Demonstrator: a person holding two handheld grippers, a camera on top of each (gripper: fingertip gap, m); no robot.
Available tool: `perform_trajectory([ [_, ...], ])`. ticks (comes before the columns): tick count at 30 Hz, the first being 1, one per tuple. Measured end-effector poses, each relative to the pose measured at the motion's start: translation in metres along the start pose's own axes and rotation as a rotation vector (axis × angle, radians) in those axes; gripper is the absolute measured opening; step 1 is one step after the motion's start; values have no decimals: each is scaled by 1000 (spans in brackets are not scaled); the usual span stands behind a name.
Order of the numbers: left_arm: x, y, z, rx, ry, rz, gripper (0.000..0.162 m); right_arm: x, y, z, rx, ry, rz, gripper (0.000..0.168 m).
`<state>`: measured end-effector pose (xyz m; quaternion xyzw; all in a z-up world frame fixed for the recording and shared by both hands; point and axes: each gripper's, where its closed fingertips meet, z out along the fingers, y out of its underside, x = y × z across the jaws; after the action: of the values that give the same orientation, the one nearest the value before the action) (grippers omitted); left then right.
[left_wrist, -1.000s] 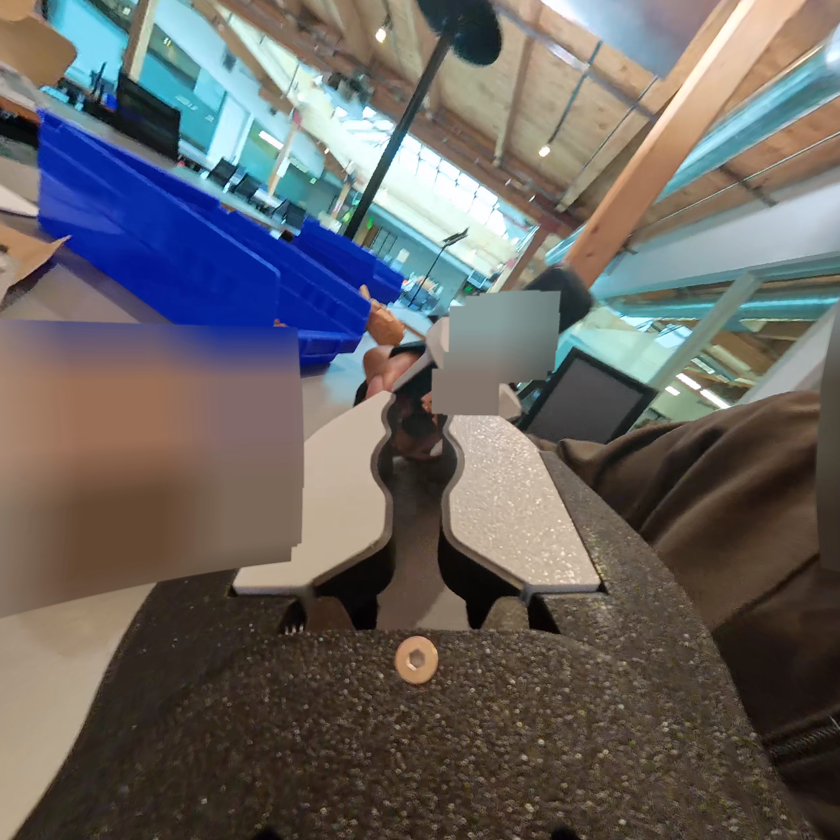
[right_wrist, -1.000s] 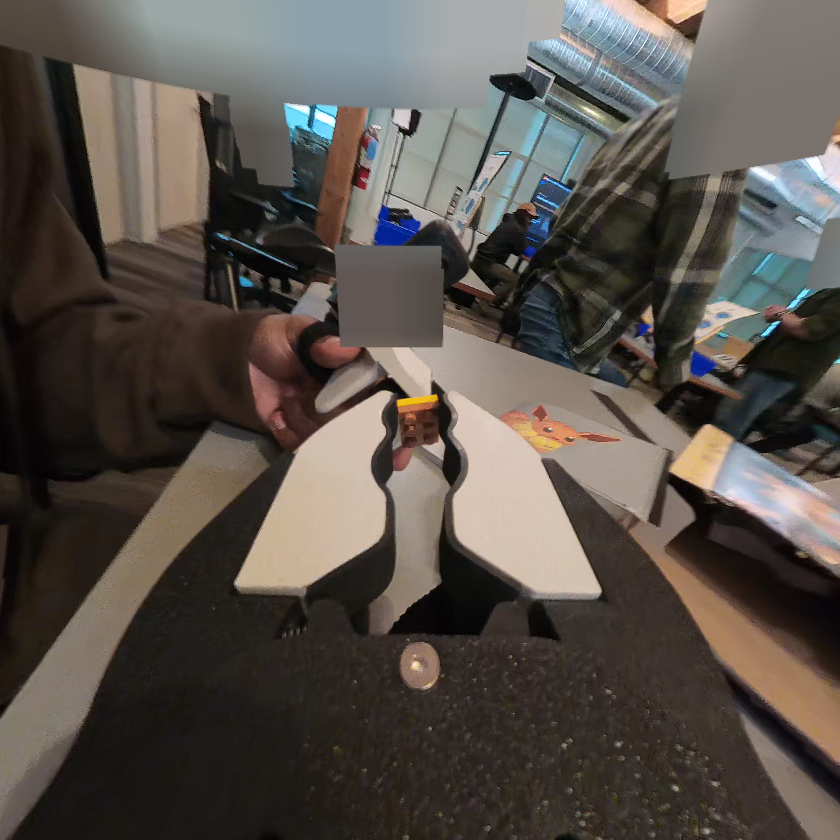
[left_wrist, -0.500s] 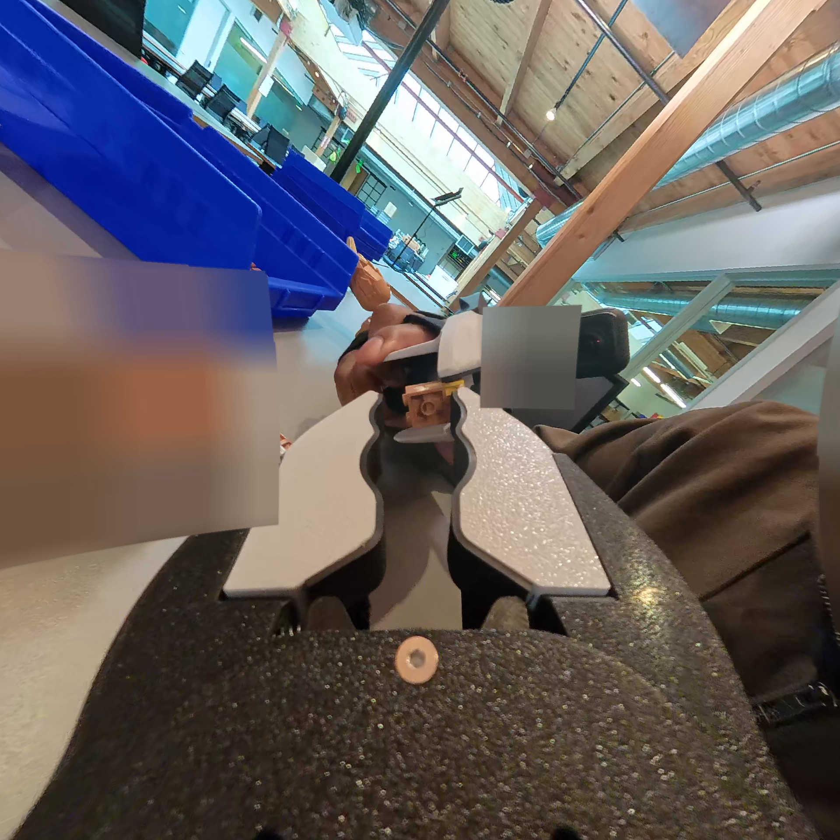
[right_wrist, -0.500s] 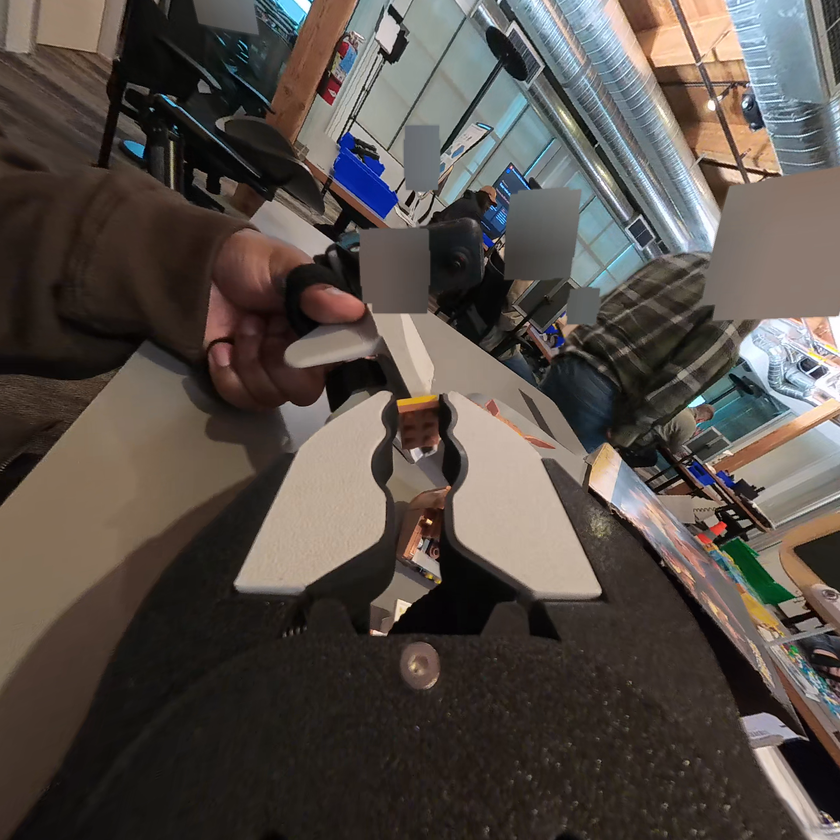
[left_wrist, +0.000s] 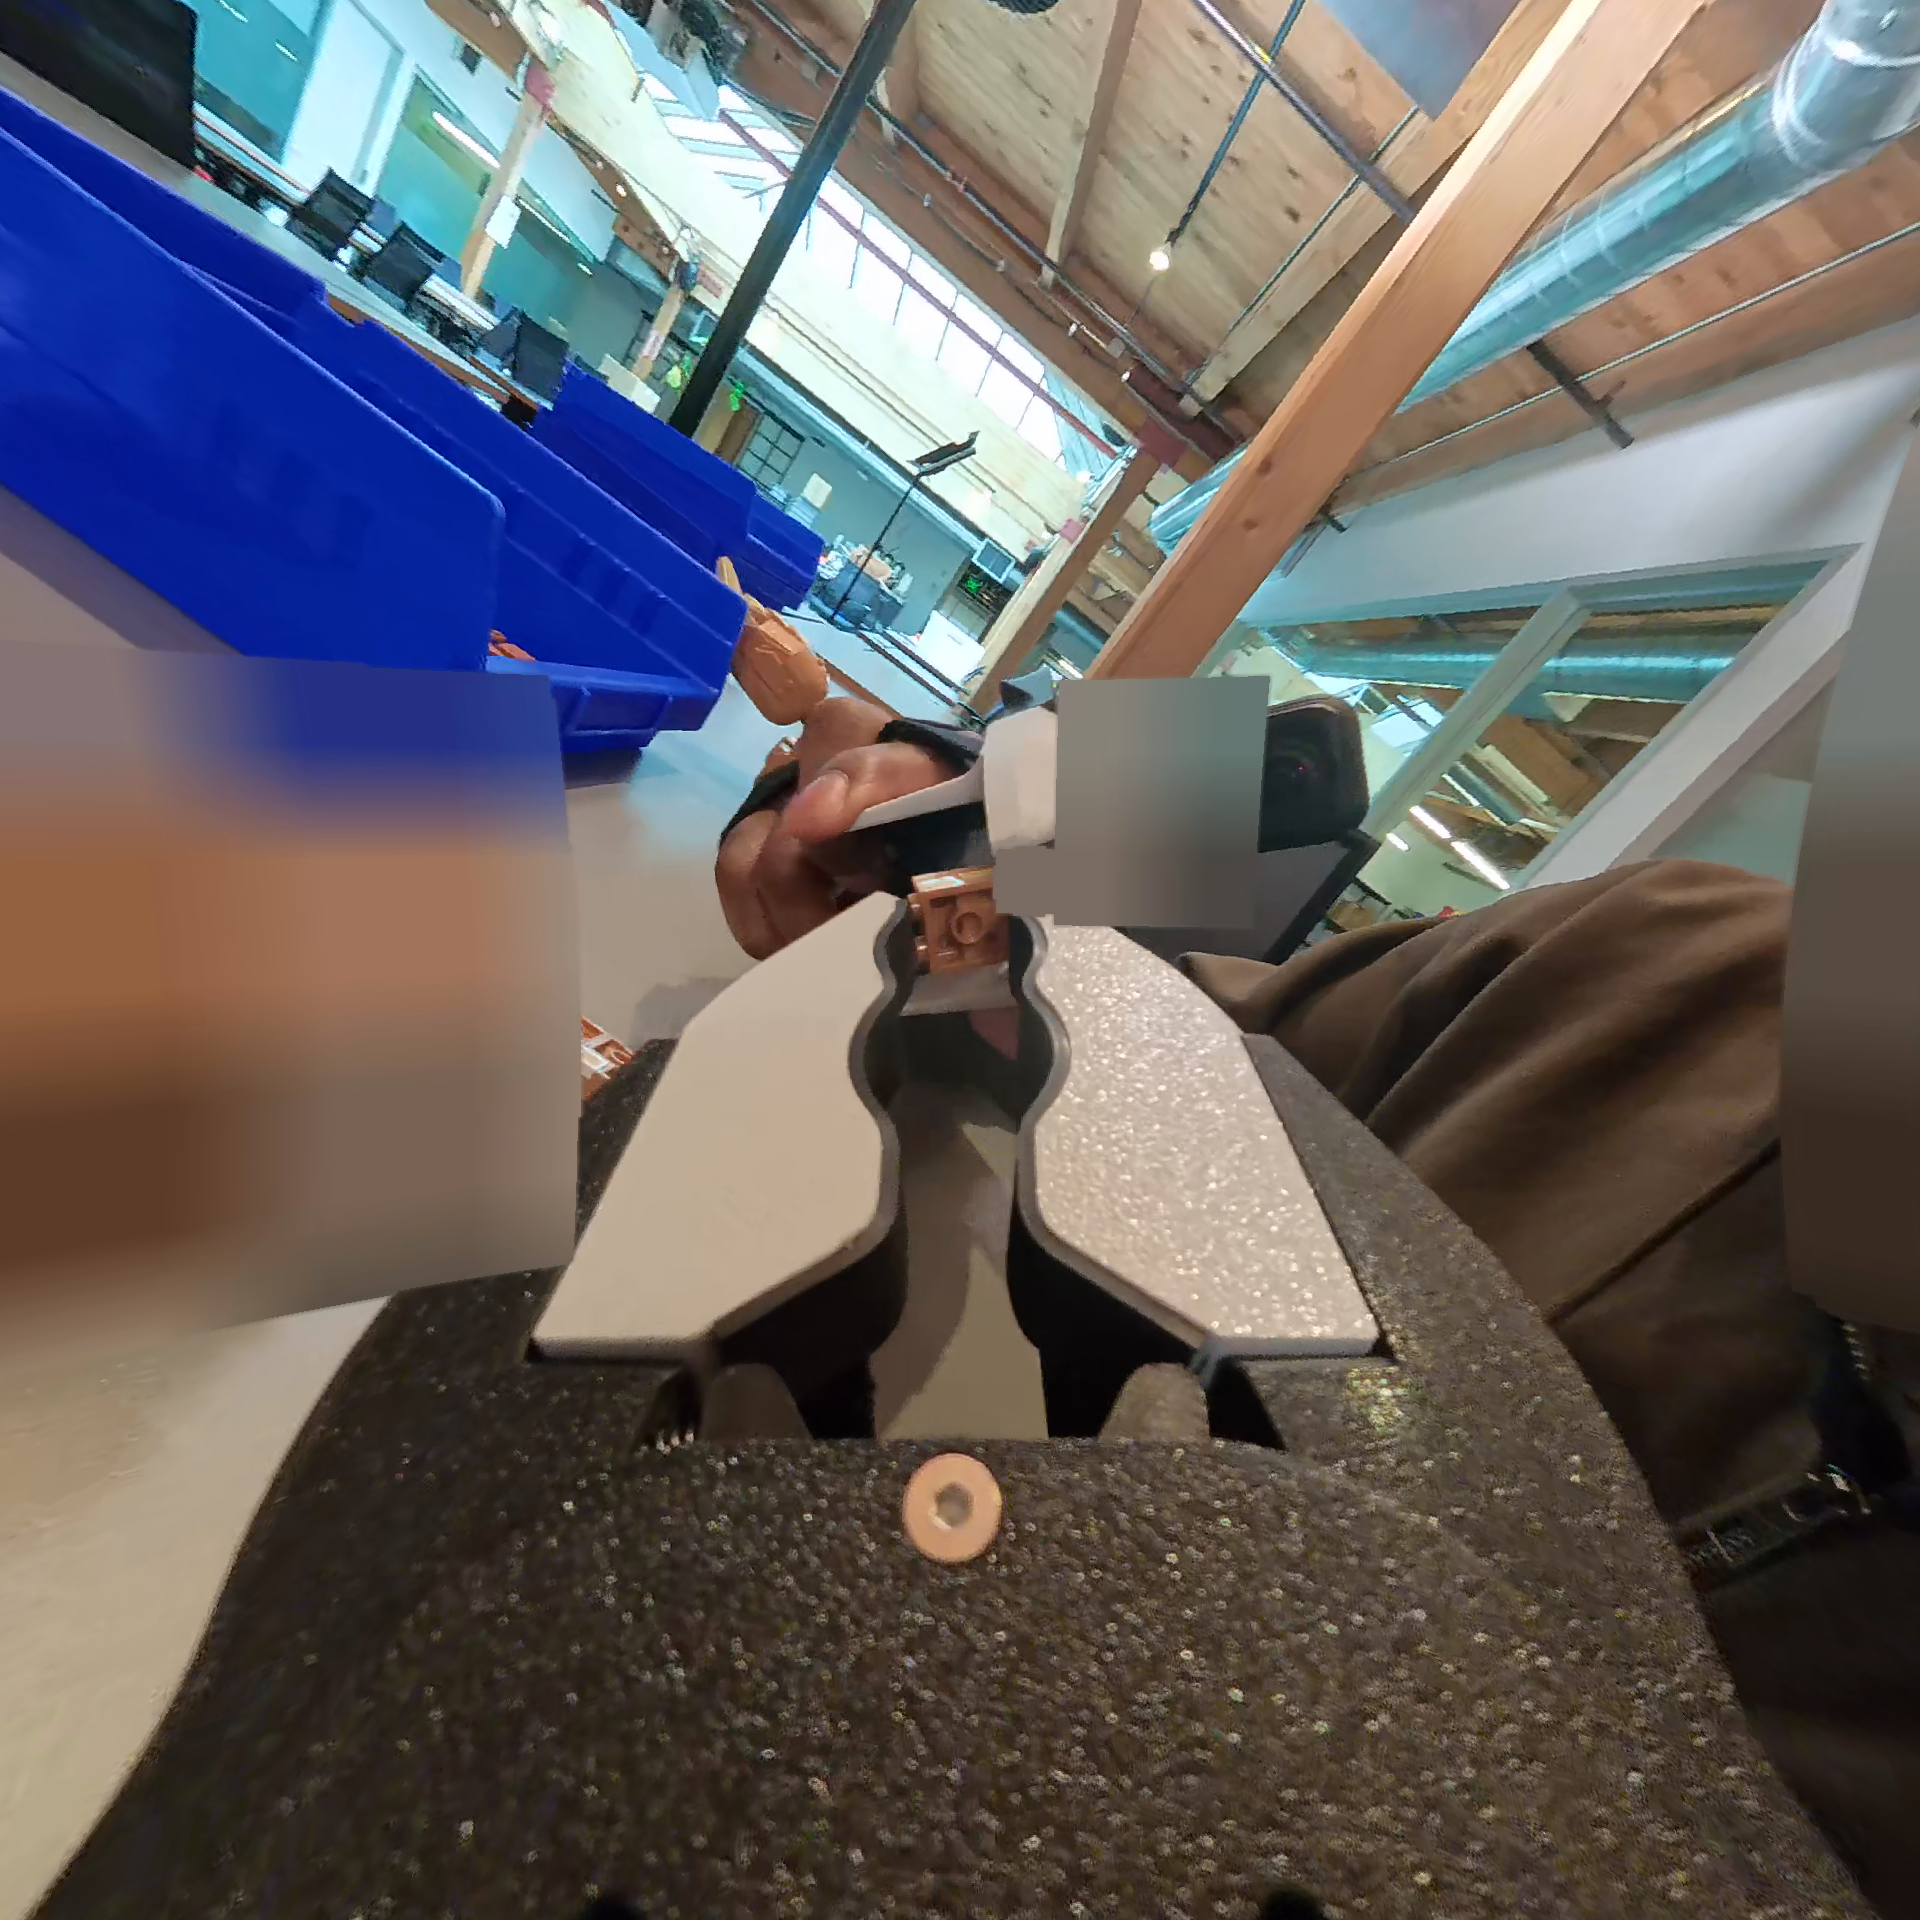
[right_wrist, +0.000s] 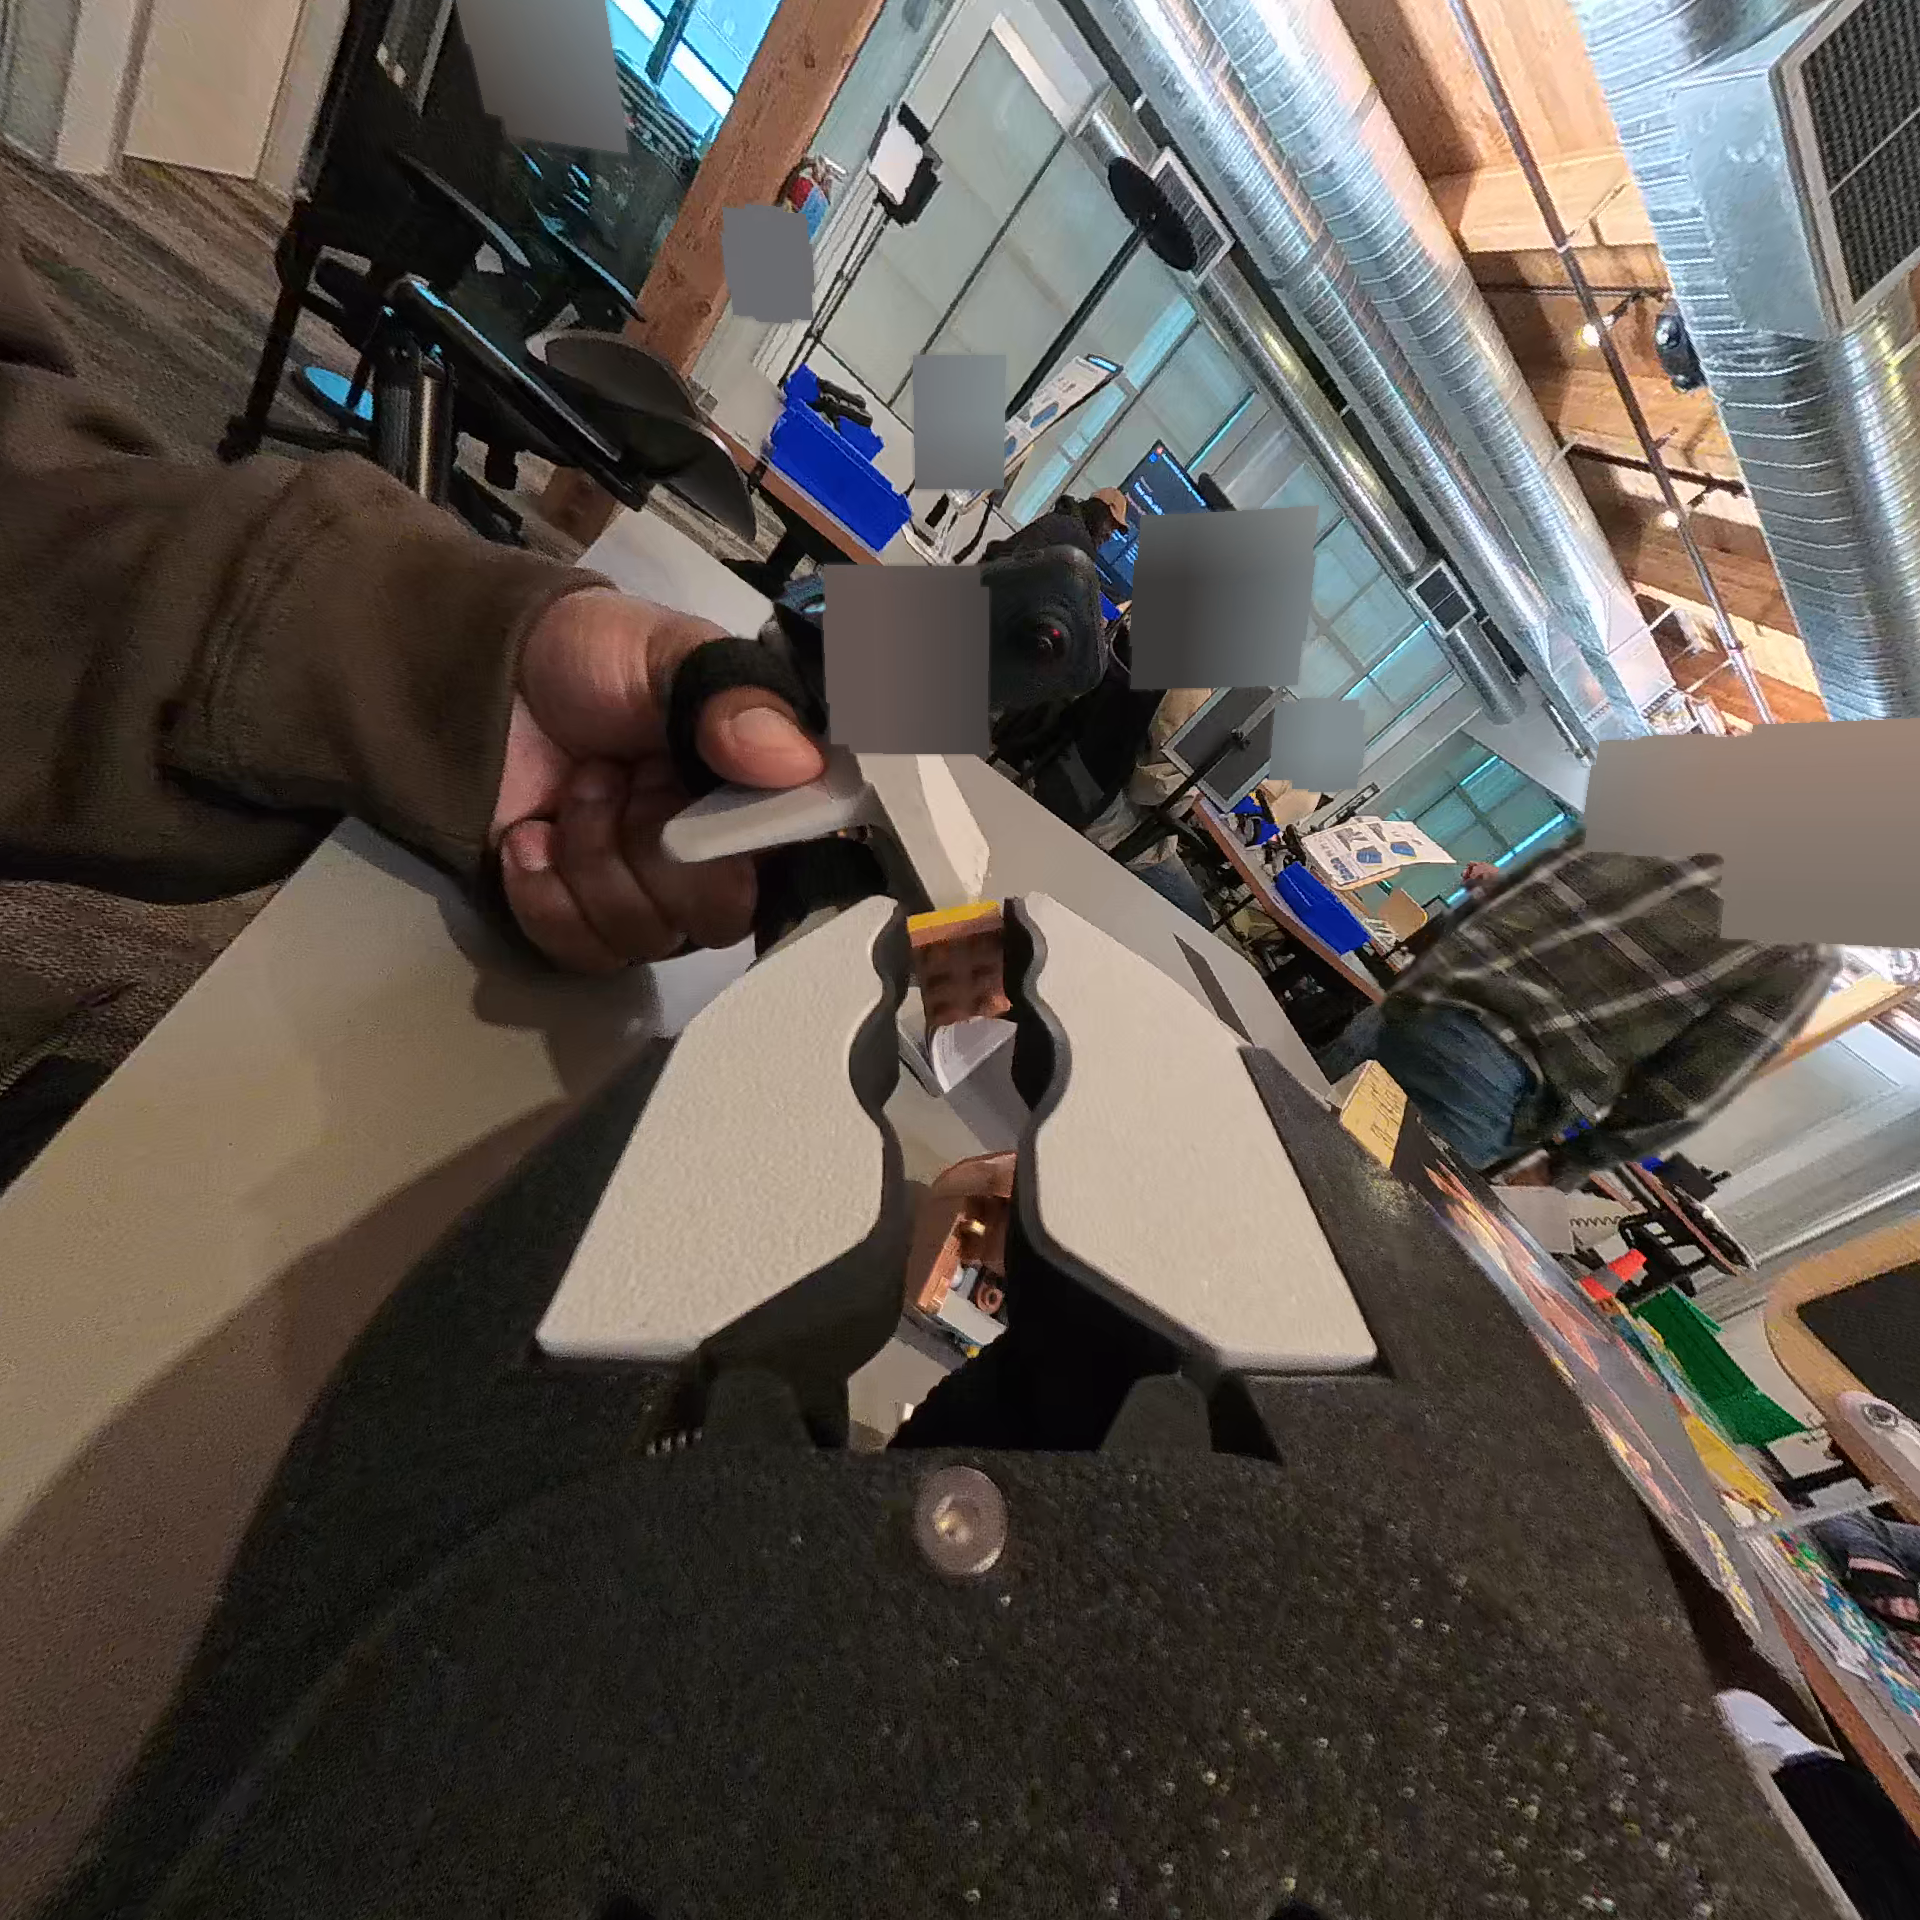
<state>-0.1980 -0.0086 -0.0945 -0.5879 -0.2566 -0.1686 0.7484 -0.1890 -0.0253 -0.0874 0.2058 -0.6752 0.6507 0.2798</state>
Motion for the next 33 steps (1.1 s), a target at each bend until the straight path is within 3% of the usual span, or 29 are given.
perform_trajectory([
  [20,6,3,-3,-34,37,27,16,-5,-4,-1,33,-22,-34,17],
  [21,7,1,-4,-22,48,24,14,-3,-7,-3,57,-15,-22,16],
  [22,13,-7,-10,37,100,15,0,2,-7,-6,63,2,0,16],
  [23,16,-14,-17,83,144,-18,0,8,-4,-8,56,21,20,16],
  [28,0,-27,-32,149,34,3,0,16,-2,-14,63,53,28,16],
  [33,-3,-9,-14,30,-28,44,14,6,7,-6,5,44,-57,16],
])
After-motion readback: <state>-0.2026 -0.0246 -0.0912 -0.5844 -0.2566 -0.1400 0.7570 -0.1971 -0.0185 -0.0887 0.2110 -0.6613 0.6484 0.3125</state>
